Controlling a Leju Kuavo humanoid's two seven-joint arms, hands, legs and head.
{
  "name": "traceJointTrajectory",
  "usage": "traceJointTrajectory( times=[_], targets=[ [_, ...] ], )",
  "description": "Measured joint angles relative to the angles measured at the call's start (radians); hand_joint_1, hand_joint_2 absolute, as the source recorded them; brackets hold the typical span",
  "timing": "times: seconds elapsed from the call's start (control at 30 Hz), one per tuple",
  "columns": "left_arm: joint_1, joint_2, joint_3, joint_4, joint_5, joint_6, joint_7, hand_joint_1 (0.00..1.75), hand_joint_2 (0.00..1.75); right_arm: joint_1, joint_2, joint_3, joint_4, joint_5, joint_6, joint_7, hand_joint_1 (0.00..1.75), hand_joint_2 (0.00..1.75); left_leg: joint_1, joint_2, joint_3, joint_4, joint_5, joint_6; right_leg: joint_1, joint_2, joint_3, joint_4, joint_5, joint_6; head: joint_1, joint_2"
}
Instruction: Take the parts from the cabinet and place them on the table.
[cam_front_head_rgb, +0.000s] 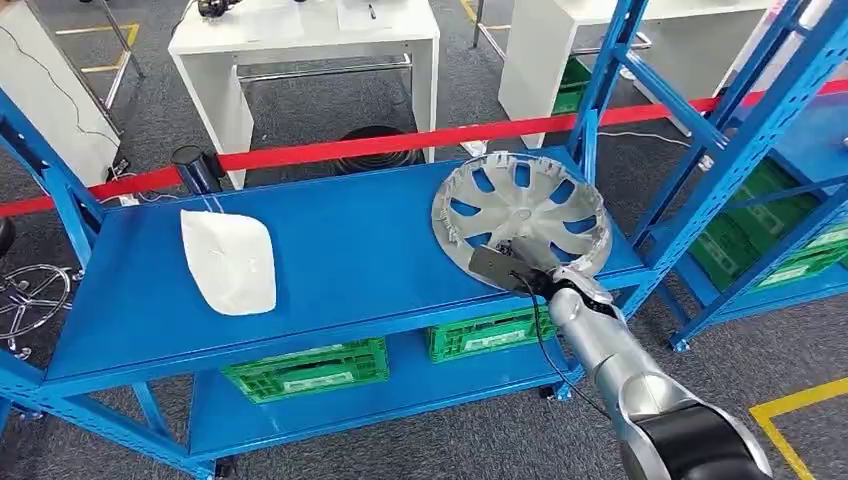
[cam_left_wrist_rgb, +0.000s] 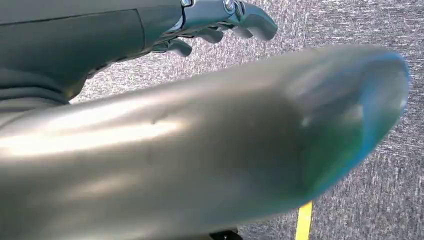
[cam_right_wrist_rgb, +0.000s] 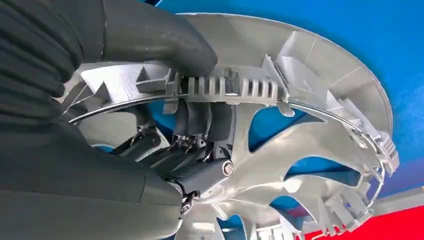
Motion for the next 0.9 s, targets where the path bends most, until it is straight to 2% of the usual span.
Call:
traceJointTrajectory(
  times=[0.2,0.23,0.27,0.4,0.5,0.67,0.9],
  targets=[
    [-0.001,0.0,0.002,0.0,-0.011,0.007,-0.003,0.0,0.0,0.0,0.0,0.001,0.0,-0.002,0.0,-0.003,1.75,1.75,0.0,0.0,0.0,0.0,-0.001,0.001,0.0,0.0,-0.001,0.0,0.0,0.0,0.0,0.0],
    [0.0,0.0,0.002,0.0,-0.025,0.012,-0.018,0.0,0.0,0.001,0.0,0.001,0.0,-0.003,-0.002,-0.004,1.75,1.75,0.0,0.0,0.0,0.0,-0.001,0.001,0.0,0.0,-0.001,0.0,0.0,0.0,0.0,0.0],
    [0.0,0.0,0.002,-0.001,-0.045,0.028,-0.036,0.0,1.75,0.002,-0.001,0.001,0.0,-0.004,-0.004,-0.006,1.75,1.75,0.0,0.0,0.0,0.0,-0.001,0.001,0.0,0.0,-0.001,0.0,0.0,0.0,0.0,0.0],
    [0.0,0.0,-0.037,-0.001,-0.165,0.144,0.001,0.0,1.75,0.009,-0.003,0.001,0.0,0.012,-0.027,-0.021,1.75,1.75,0.0,0.0,0.0,0.0,-0.001,0.001,0.0,0.0,-0.001,0.0,0.0,0.0,0.0,0.0],
    [0.001,0.0,-0.049,-0.007,-0.172,0.182,0.013,0.0,1.75,0.017,-0.003,0.004,-0.005,0.042,-0.048,-0.021,1.75,1.75,0.0,0.0,0.0,0.0,-0.001,0.001,0.0,-0.001,0.0,0.0,-0.001,0.0,0.0,0.0],
    [-0.008,0.001,0.009,-0.022,-0.203,0.186,-0.033,0.0,1.75,0.045,-0.003,0.01,-0.049,0.066,-0.055,-0.024,1.75,1.75,0.0,-0.001,0.0,0.0,-0.001,0.001,0.0,-0.001,0.0,0.0,-0.001,0.0,0.0,0.0],
    [-0.018,0.007,0.026,-0.019,-0.234,0.154,-0.024,0.0,1.75,0.078,-0.003,0.016,-0.106,0.069,-0.072,-0.038,1.75,1.75,0.0,0.0,-0.001,-0.001,-0.001,0.001,0.0,-0.001,-0.001,0.0,-0.001,0.0,0.0,0.0]
  ],
)
